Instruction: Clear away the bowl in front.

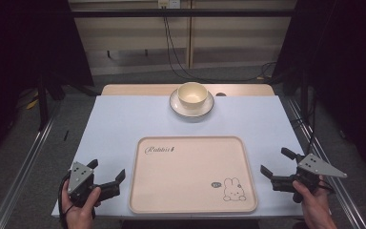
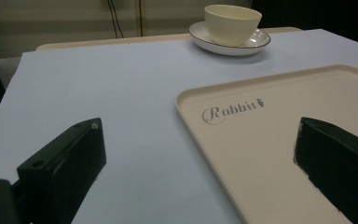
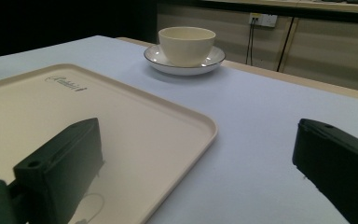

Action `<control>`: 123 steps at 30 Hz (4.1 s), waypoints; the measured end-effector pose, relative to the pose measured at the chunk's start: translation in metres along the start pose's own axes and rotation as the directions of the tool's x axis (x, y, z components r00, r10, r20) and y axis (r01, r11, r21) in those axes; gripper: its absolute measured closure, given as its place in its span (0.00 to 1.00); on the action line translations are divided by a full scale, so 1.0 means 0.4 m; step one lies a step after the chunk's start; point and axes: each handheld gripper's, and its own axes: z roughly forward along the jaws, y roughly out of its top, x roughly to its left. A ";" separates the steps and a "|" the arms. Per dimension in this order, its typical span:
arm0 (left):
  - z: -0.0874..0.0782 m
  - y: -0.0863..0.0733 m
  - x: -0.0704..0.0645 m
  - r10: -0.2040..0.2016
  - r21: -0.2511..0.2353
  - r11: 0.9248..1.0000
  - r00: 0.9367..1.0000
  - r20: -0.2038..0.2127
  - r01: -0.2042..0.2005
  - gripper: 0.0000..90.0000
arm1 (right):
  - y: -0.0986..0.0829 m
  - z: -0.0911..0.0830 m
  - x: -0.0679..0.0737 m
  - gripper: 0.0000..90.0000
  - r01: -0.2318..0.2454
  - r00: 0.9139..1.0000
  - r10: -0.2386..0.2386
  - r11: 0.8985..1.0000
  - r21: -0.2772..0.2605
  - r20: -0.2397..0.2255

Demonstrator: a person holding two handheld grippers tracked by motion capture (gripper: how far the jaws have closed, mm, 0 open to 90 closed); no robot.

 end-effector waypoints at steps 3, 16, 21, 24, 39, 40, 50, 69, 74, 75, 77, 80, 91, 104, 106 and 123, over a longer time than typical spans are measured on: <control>-0.001 0.000 -0.002 -0.002 -0.002 1.000 1.000 0.000 0.002 0.03 | 0.000 0.000 -0.001 0.01 0.003 1.000 -0.003 1.000 0.000 0.005; 0.006 0.003 -0.030 0.032 0.010 0.999 0.999 0.029 -0.032 0.02 | -0.001 0.001 -0.004 0.00 -0.005 1.000 0.005 1.000 0.008 -0.003; 0.010 0.004 -0.043 0.033 0.007 0.999 0.998 0.051 -0.033 0.02 | 0.000 -0.001 -0.005 0.00 -0.007 1.000 0.007 1.000 0.005 -0.004; 0.014 0.006 -0.050 0.037 0.005 0.999 0.997 0.063 -0.038 0.02 | 0.000 -0.001 -0.005 0.00 -0.006 1.000 0.006 1.000 0.002 0.005; 0.074 0.033 -0.090 0.043 0.006 0.999 0.991 0.128 -0.045 0.02 | -0.001 0.004 -0.003 0.01 -0.005 1.000 0.005 1.000 0.009 -0.016; 0.078 0.035 -0.088 0.037 0.006 0.999 0.990 0.134 -0.039 0.02 | -0.001 0.004 -0.003 0.01 -0.005 1.000 0.005 1.000 0.009 -0.019; 0.123 0.085 -0.100 0.055 0.009 0.998 0.988 0.142 -0.057 0.01 | -0.001 0.005 -0.004 0.01 0.004 1.000 -0.004 1.000 -0.002 -0.003; 0.225 0.149 -0.155 0.118 0.048 0.989 0.954 0.275 -0.137 0.04 | 0.001 0.001 -0.006 0.01 0.014 1.000 -0.014 1.000 -0.002 -0.009; 0.245 0.159 -0.158 0.114 0.047 0.990 0.954 0.277 -0.133 0.03 | 0.002 0.000 -0.006 0.01 0.015 1.000 -0.015 1.000 -0.006 -0.017; 0.249 0.161 -0.158 0.113 0.050 0.990 0.952 0.283 -0.132 0.04 | 0.002 0.000 -0.006 0.01 0.017 1.000 -0.017 1.000 -0.005 -0.014; 0.259 0.166 -0.160 0.116 0.055 0.989 0.950 0.288 -0.137 0.05 | 0.002 0.000 -0.006 0.01 0.016 1.000 -0.016 1.000 -0.007 -0.020; 0.272 0.174 -0.162 0.120 0.062 0.988 0.951 0.285 -0.144 0.04 | 0.002 -0.001 -0.006 0.01 0.018 1.000 -0.019 1.000 -0.005 -0.017; 0.343 0.208 -0.172 0.105 0.086 0.987 0.954 0.280 -0.134 0.04 | 0.001 -0.003 -0.005 0.01 0.017 1.000 -0.017 1.000 -0.004 -0.024; 0.427 0.247 -0.167 0.095 0.084 0.989 0.958 0.270 -0.122 0.06 | 0.000 -0.002 -0.009 0.01 0.018 1.000 -0.019 1.000 -0.011 -0.021; 0.439 0.252 -0.166 0.102 0.093 0.987 0.957 0.272 -0.131 0.06 | 0.000 -0.003 -0.008 0.01 0.007 1.000 -0.007 1.000 -0.010 -0.025; 0.530 0.293 -0.174 0.137 0.075 0.984 0.959 0.249 -0.160 0.06 | -0.002 -0.004 -0.011 0.01 0.003 1.000 -0.003 1.000 -0.007 -0.019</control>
